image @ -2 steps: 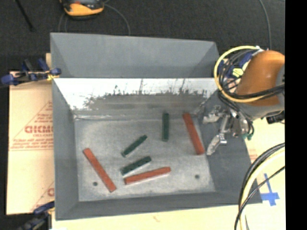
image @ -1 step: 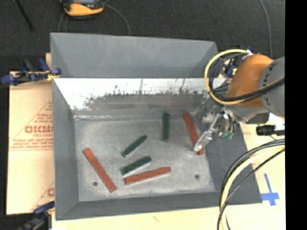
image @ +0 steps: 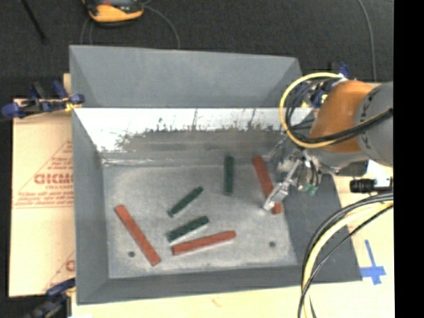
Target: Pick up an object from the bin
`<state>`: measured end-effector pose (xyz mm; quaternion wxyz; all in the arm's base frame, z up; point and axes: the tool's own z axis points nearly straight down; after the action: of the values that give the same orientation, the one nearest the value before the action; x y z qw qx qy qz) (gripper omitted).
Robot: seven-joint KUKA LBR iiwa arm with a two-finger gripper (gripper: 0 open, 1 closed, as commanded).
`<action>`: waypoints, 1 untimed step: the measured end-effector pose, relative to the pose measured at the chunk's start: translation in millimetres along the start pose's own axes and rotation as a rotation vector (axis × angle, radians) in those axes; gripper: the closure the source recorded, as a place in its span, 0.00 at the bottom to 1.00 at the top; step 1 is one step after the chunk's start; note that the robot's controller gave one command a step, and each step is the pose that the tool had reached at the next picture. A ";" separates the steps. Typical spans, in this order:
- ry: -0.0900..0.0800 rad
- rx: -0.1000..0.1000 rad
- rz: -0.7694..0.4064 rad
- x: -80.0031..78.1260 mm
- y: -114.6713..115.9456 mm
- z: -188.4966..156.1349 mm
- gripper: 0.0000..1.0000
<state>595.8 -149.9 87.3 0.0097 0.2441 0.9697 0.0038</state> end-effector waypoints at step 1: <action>0.012 0.010 -0.244 1.6 -5.8 8.5 0.00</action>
Offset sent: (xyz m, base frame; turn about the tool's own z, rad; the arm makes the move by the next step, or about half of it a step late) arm 0.0029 -0.0125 -0.0173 0.3125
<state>591.8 -154.2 78.7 0.0032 0.1244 0.9922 -0.0009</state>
